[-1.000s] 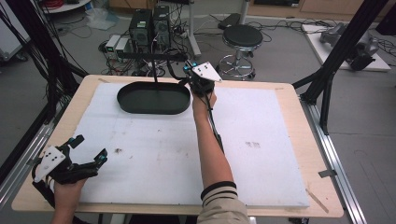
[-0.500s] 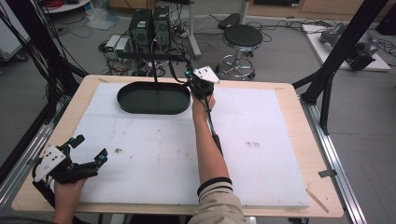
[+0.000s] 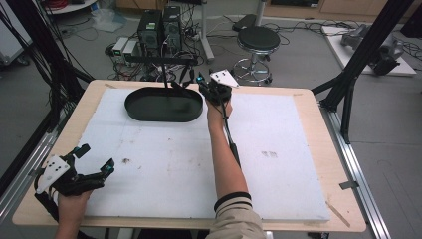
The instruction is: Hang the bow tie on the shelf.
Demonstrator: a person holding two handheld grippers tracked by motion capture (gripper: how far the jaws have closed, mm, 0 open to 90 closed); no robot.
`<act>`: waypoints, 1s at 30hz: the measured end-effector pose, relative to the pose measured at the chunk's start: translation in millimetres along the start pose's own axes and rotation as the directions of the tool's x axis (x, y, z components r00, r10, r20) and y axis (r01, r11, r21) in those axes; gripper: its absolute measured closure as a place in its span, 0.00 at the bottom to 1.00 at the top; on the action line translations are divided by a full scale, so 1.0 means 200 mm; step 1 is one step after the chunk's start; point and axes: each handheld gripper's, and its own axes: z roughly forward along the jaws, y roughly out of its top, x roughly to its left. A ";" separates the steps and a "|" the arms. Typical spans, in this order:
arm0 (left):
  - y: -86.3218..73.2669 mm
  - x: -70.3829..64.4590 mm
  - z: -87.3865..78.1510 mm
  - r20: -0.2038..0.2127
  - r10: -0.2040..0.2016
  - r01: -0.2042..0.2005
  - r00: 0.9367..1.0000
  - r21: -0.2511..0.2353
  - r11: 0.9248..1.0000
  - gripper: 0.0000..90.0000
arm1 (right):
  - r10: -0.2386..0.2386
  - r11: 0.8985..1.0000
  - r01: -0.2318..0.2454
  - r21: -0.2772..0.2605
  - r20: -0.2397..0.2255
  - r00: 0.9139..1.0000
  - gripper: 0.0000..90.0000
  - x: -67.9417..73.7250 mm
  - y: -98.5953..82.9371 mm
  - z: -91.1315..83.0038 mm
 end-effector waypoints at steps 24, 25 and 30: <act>0.01 -0.01 -0.01 0.007 -0.010 0.010 1.000 -0.013 1.000 0.02 | -0.071 0.996 0.074 0.058 -0.050 0.996 0.01 -0.06 0.16 -0.58; 0.01 -0.01 -0.01 0.008 -0.010 0.010 1.000 -0.014 1.000 0.02 | -0.063 0.996 0.066 0.058 -0.054 0.997 0.01 -0.07 0.16 -0.61; 0.01 -0.02 -0.01 0.007 -0.006 0.006 1.000 -0.011 1.000 0.02 | -0.047 0.998 0.048 0.031 -0.053 0.998 0.01 -0.11 0.15 -0.77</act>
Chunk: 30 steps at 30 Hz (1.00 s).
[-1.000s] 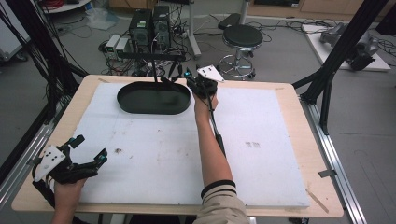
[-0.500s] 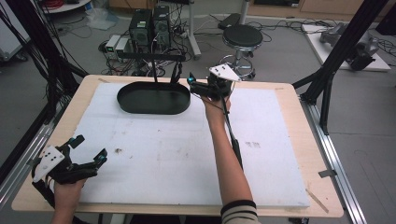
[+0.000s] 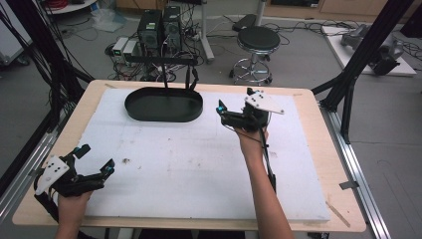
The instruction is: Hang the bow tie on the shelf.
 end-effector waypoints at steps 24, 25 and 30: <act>0.01 -0.01 0.00 -0.012 0.019 -0.019 1.000 0.009 1.000 0.02 | 0.063 0.995 -0.057 -0.080 0.075 0.995 0.01 -0.20 -0.24 -0.72; 0.01 -0.01 0.00 -0.013 0.019 -0.019 1.000 0.008 1.000 0.02 | 0.064 0.995 -0.058 -0.080 0.076 0.995 0.01 -0.21 -0.25 -0.74; 0.01 -0.01 0.00 -0.016 0.025 -0.024 1.000 0.009 1.000 0.02 | 0.075 0.995 -0.069 -0.065 0.083 0.994 0.01 -0.22 -0.35 -0.82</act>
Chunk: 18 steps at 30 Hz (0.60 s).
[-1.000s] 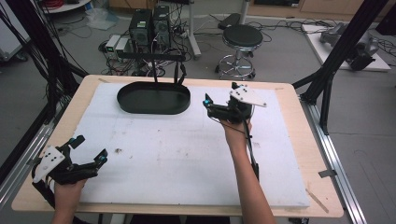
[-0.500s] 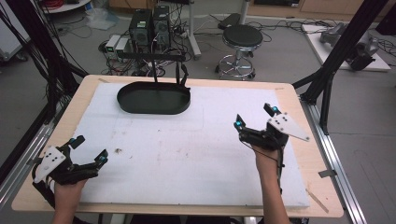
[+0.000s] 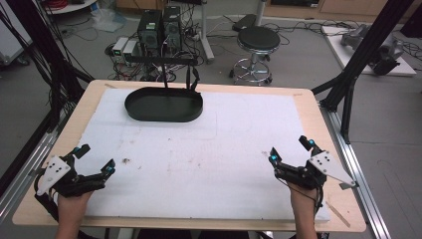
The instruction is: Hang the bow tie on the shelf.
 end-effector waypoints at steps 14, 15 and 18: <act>0.00 0.00 0.00 -0.003 0.007 -0.007 1.000 -0.001 1.000 0.02 | -0.015 0.999 0.015 -0.047 0.002 1.000 0.01 -0.01 -0.14 -0.12; 0.00 0.00 0.01 -0.005 0.006 -0.006 1.000 -0.002 1.000 0.02 | -0.011 0.999 0.011 -0.049 -0.001 1.000 0.01 -0.01 -0.14 -0.11; 0.00 0.00 0.00 -0.002 0.013 -0.013 1.000 0.003 1.000 0.02 | -0.010 0.999 0.011 -0.050 0.004 1.000 0.01 0.00 -0.15 -0.11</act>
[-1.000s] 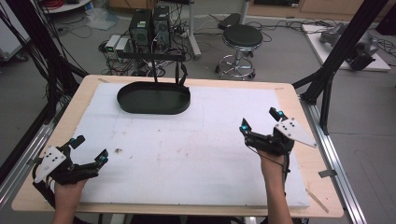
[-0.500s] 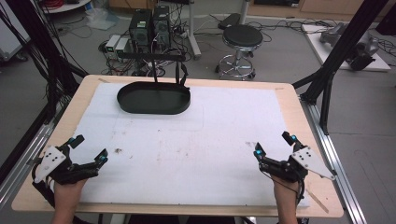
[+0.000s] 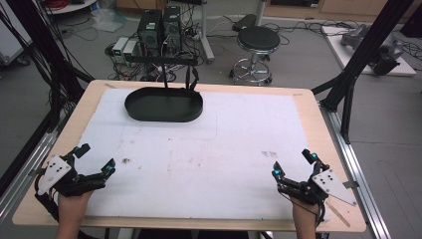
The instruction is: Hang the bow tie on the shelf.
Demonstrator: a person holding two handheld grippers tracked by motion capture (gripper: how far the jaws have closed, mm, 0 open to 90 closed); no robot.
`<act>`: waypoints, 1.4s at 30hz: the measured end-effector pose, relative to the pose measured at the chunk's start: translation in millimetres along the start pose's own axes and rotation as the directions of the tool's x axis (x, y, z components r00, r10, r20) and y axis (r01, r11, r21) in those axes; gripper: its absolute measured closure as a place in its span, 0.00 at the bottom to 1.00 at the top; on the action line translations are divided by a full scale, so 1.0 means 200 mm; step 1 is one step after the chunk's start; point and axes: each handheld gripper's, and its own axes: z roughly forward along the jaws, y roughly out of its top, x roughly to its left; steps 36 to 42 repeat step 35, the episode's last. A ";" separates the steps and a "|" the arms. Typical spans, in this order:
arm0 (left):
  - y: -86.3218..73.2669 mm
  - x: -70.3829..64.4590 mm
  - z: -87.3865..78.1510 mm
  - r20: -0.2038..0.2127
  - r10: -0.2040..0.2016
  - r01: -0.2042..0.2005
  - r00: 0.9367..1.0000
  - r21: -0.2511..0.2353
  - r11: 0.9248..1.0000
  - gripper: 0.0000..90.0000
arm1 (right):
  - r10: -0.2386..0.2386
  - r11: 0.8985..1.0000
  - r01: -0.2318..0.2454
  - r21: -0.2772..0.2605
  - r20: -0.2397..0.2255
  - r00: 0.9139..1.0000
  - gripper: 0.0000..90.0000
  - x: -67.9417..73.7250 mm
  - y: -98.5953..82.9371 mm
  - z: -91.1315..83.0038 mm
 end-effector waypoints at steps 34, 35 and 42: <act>-0.01 -0.01 0.00 0.018 0.002 -0.002 1.000 0.007 1.000 0.02 | 0.000 1.000 0.000 -0.019 0.009 1.000 0.01 -0.01 -0.02 -0.02; -0.01 -0.02 0.00 0.019 0.002 -0.002 1.000 0.007 1.000 0.02 | -0.002 1.000 0.002 -0.023 0.009 1.000 0.01 -0.02 -0.02 -0.02; -0.01 -0.02 0.00 0.019 0.002 -0.002 1.000 0.007 1.000 0.02 | -0.002 1.000 0.002 -0.023 0.009 1.000 0.01 -0.02 -0.02 -0.02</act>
